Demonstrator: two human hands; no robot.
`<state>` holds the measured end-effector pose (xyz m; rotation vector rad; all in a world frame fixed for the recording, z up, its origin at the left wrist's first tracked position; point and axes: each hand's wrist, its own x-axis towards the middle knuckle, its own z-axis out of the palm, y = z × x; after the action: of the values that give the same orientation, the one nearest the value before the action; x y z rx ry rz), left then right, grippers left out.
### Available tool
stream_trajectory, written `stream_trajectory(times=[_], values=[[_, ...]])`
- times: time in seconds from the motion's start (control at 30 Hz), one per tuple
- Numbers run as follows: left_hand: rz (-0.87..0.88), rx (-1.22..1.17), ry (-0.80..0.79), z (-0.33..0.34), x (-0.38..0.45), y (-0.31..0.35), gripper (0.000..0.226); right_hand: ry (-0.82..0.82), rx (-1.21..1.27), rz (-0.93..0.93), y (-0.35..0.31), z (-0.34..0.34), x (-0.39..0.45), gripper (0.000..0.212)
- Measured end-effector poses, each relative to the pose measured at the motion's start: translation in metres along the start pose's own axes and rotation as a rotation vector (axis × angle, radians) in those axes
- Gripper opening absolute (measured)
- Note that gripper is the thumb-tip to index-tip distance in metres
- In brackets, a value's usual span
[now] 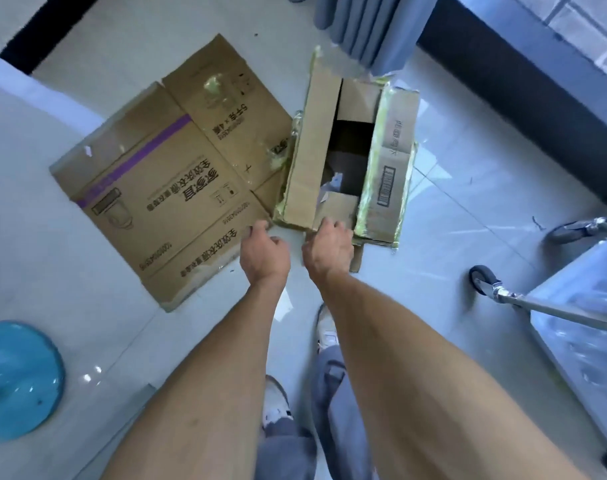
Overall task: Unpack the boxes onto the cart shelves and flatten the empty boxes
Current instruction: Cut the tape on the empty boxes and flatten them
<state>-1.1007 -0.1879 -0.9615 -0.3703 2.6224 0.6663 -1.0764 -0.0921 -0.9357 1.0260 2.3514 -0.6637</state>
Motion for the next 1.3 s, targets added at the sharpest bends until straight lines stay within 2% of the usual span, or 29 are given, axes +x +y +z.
stream_trajectory(times=[0.17,0.27,0.4,0.47,0.57,0.7,0.77,0.83,0.9,1.0,1.07,1.13,1.2,1.3], values=[[0.303,0.086,-0.096,0.051,0.022,0.071,0.043,-0.039,0.053,0.125,0.032,-0.018,0.068,0.027],[0.327,0.161,-0.224,0.076,0.042,0.095,0.042,-0.095,0.080,0.150,0.042,-0.016,0.096,0.026],[0.378,0.272,-0.360,0.099,0.075,0.107,0.028,-0.147,0.089,0.145,0.049,-0.004,0.124,0.025],[0.437,0.288,-0.405,0.104,0.090,0.111,0.040,-0.178,0.090,0.139,0.051,0.001,0.139,0.025],[0.532,0.375,-0.570,0.111,0.103,0.111,0.067,-0.195,0.027,0.131,0.055,0.006,0.150,0.029],[0.487,0.545,-0.720,0.121,0.110,0.114,0.070,-0.218,-0.220,0.016,0.061,-0.001,0.152,0.044],[0.532,0.628,-0.676,0.125,0.109,0.114,0.055,-0.258,-0.363,-0.175,0.062,-0.009,0.154,0.048],[0.615,0.669,-0.551,0.127,0.111,0.112,0.033,-0.307,-0.390,-0.253,0.063,-0.015,0.159,0.047],[0.614,0.636,-0.523,0.124,0.108,0.111,0.029,-0.347,-0.483,-0.172,0.058,-0.021,0.160,0.047],[0.542,0.604,-0.590,0.117,0.100,0.112,0.034,-0.330,-0.662,-0.048,0.042,-0.033,0.151,0.046],[0.480,0.608,-0.605,0.107,0.091,0.112,0.022,-0.305,-0.710,0.037,0.039,-0.046,0.141,0.044],[0.444,0.648,-0.632,0.095,0.083,0.107,0.010,-0.305,-0.698,0.121,0.049,-0.059,0.132,0.039],[0.436,0.649,-0.627,0.086,0.075,0.099,0.019,-0.334,-0.691,0.184,0.062,-0.072,0.123,0.037],[0.519,0.580,-0.563,0.075,0.058,0.092,0.025,-0.409,-0.615,0.326,0.082,-0.078,0.114,0.050]])
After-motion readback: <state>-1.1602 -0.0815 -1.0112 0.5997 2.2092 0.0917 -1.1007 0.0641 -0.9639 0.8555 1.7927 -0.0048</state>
